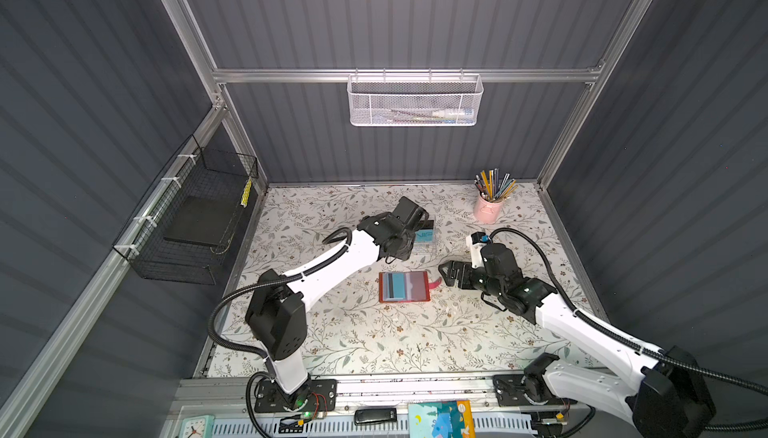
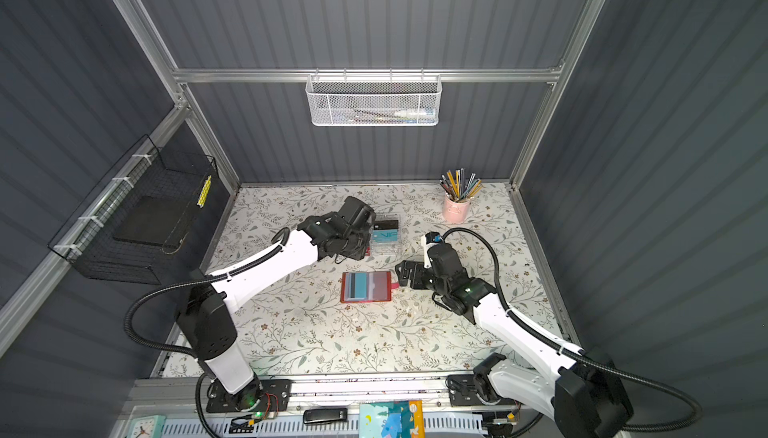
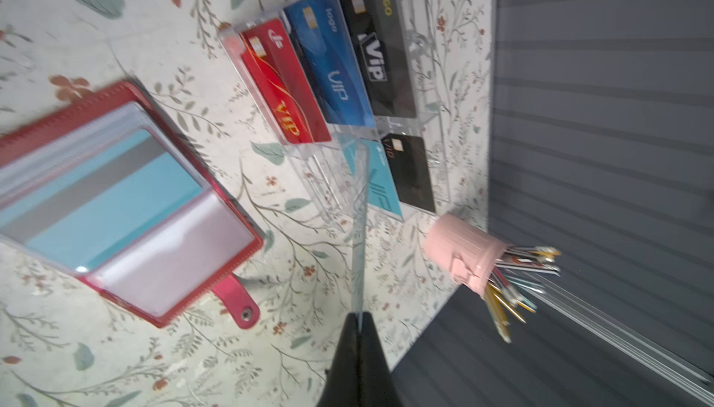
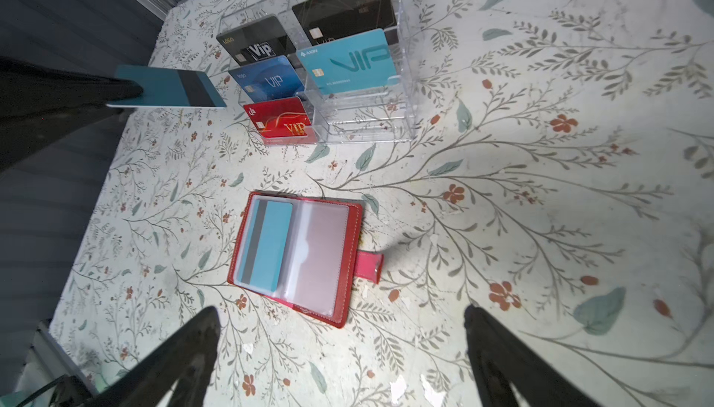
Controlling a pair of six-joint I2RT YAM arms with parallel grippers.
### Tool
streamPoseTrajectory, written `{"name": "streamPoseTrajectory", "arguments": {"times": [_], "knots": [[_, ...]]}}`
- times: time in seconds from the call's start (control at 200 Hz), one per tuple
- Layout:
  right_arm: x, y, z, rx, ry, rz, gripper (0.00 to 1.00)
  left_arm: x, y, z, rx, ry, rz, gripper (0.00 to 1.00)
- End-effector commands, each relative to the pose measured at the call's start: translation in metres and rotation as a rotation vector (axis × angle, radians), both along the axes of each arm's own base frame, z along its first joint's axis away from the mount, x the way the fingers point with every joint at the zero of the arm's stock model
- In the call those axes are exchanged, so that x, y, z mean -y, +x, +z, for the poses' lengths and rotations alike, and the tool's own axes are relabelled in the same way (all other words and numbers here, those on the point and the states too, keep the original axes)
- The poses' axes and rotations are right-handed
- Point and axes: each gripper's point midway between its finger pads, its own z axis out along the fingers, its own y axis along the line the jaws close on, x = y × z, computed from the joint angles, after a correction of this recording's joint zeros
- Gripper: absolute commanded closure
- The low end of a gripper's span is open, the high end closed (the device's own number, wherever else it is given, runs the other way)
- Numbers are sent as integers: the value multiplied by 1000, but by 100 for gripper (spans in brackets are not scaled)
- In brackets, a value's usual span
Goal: Take the credit cards out of the card holder
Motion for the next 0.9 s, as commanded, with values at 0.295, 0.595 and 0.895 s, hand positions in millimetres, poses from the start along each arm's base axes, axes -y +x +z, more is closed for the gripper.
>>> {"name": "streamPoseTrajectory", "arguments": {"times": [0.295, 0.595, 0.895], "knots": [[-7, 29, 52, 17, 283, -14, 1, 48, 15, 35, 219, -157, -270, 100], [3, 38, 97, 35, 440, -45, 5, 78, 10, 49, 716, -343, -525, 100], [19, 64, 77, -21, 466, -156, 16, 99, 2, 50, 847, -525, -623, 100]]}}
